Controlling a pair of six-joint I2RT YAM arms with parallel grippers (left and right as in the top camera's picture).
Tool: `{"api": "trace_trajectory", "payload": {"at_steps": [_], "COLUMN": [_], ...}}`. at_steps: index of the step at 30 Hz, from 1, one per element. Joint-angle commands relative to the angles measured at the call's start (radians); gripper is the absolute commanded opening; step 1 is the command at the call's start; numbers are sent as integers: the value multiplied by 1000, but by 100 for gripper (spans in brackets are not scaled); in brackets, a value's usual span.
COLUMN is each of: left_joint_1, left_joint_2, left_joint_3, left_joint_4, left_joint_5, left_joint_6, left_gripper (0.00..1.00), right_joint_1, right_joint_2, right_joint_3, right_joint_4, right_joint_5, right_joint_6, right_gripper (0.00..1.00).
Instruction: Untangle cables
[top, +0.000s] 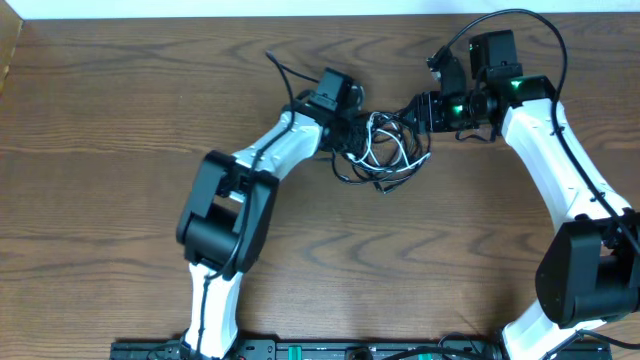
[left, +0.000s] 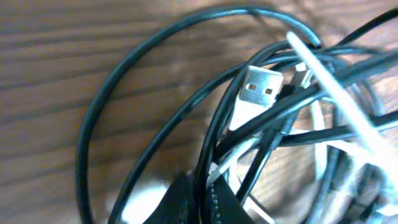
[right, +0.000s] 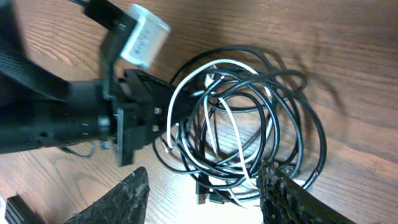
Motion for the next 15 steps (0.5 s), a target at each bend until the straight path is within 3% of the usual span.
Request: {"api": "trace_trajectory", "payload": {"at_steps": [1,8,15], "left_joint_1": [18,19,24], "left_joint_2": [-169,-312,-327], "left_joint_3": [2,2,2], "left_joint_4": [-37,-87,-97], "left_joint_5": [-23,24,87], "left_joint_6": [-8,-8,-41], "left_gripper": [8,8,7], "right_joint_1": [45,129,165], "right_joint_2": [3,8,8], "right_joint_3": [-1,-1,-1], "right_joint_4": [22,100,179], "right_joint_5": [0,-5,17], "right_joint_6": [-15,84,219], "right_gripper": [54,52,51]}}
